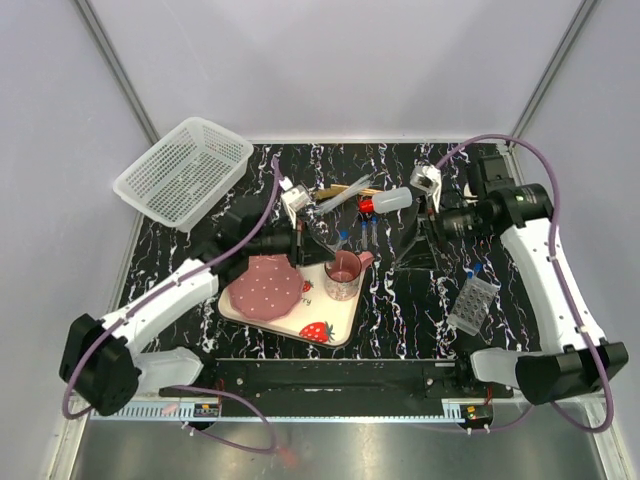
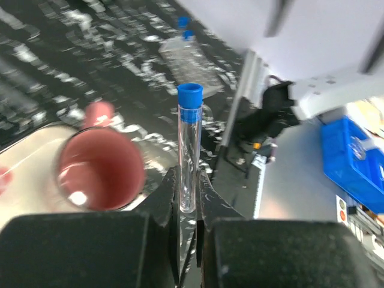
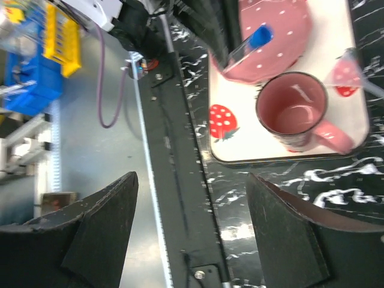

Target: Organize the chemistry lab equipment

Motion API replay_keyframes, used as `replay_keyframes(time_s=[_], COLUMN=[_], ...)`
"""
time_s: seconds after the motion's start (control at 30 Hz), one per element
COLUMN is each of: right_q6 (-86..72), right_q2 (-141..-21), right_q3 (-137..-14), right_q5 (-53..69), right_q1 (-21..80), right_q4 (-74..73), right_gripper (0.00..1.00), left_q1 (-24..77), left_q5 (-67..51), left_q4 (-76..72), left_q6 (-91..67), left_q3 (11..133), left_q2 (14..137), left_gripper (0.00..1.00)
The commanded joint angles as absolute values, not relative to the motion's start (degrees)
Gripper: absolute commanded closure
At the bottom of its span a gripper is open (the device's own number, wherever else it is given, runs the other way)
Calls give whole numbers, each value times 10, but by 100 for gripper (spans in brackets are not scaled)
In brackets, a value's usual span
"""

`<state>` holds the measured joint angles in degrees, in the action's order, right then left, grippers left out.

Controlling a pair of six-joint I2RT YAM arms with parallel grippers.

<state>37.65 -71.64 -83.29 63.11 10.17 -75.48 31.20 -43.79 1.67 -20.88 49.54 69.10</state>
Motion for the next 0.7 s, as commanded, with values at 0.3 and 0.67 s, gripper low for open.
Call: replay_keyframes(time_s=[0.3, 0.67], right_q6=[161, 157], right_q2=[-738, -726], right_q3=[-789, -764], right_q5=[674, 643], right_q1=[126, 141], right_q4=[-643, -628], right_gripper=[23, 45], left_q1=[498, 532], left_q5=[-325, -308], left_q4=[-203, -207], left_q6=[-323, -334], left_q3=[514, 555], left_q2=[715, 771], left_gripper=[100, 100])
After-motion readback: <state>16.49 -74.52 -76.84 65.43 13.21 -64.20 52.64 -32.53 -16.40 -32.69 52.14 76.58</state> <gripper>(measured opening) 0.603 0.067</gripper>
